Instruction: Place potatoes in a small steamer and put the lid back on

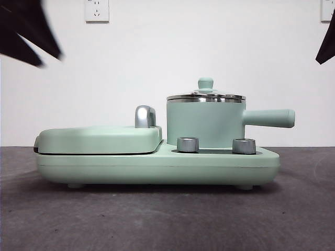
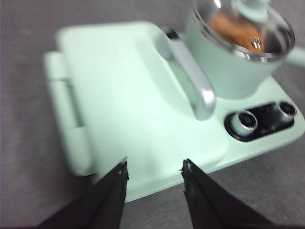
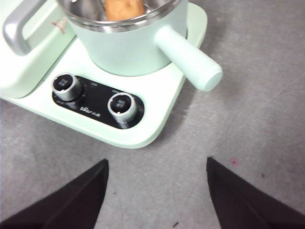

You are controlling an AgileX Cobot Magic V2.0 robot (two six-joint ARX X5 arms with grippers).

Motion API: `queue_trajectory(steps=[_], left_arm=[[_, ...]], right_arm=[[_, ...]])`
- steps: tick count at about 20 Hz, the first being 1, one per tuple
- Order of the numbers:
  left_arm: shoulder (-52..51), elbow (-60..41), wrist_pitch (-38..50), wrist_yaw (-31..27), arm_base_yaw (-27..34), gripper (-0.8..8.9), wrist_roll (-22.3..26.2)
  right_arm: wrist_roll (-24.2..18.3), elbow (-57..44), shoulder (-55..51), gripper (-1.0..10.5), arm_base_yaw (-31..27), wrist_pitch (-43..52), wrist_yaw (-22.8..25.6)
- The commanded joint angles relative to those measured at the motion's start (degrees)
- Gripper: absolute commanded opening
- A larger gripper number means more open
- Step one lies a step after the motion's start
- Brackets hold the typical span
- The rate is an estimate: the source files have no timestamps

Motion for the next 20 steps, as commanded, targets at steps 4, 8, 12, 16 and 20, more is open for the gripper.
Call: queue_trajectory(steps=[4,8,12,16,20], left_arm=[[-13.2,0.1,-11.5,-4.4,4.5,1.85,1.6],[-16.0,0.1,-13.3,-6.1,5.5,1.84,4.8],[-15.8,0.1,-13.8,-6.1,5.5,0.18,5.0],[-14.3,0.1,-13.8,-6.1,5.5,0.06,7.4],[-14.0,0.1,-13.9,-6.4,5.6,0.06,7.6]], right_arm=[[0.3,0.3,0.4,3.2,2.2,0.5,-0.3],[0.4,0.3,0.3,3.2,2.5,0.5,-0.9],[0.4,0.3,0.3,-0.1,2.5,0.2,-1.1],[1.0,0.3,0.3,0.2,2.5,-0.5,-3.2],[1.0,0.3,0.2,0.2,2.5,-0.9,-4.2]])
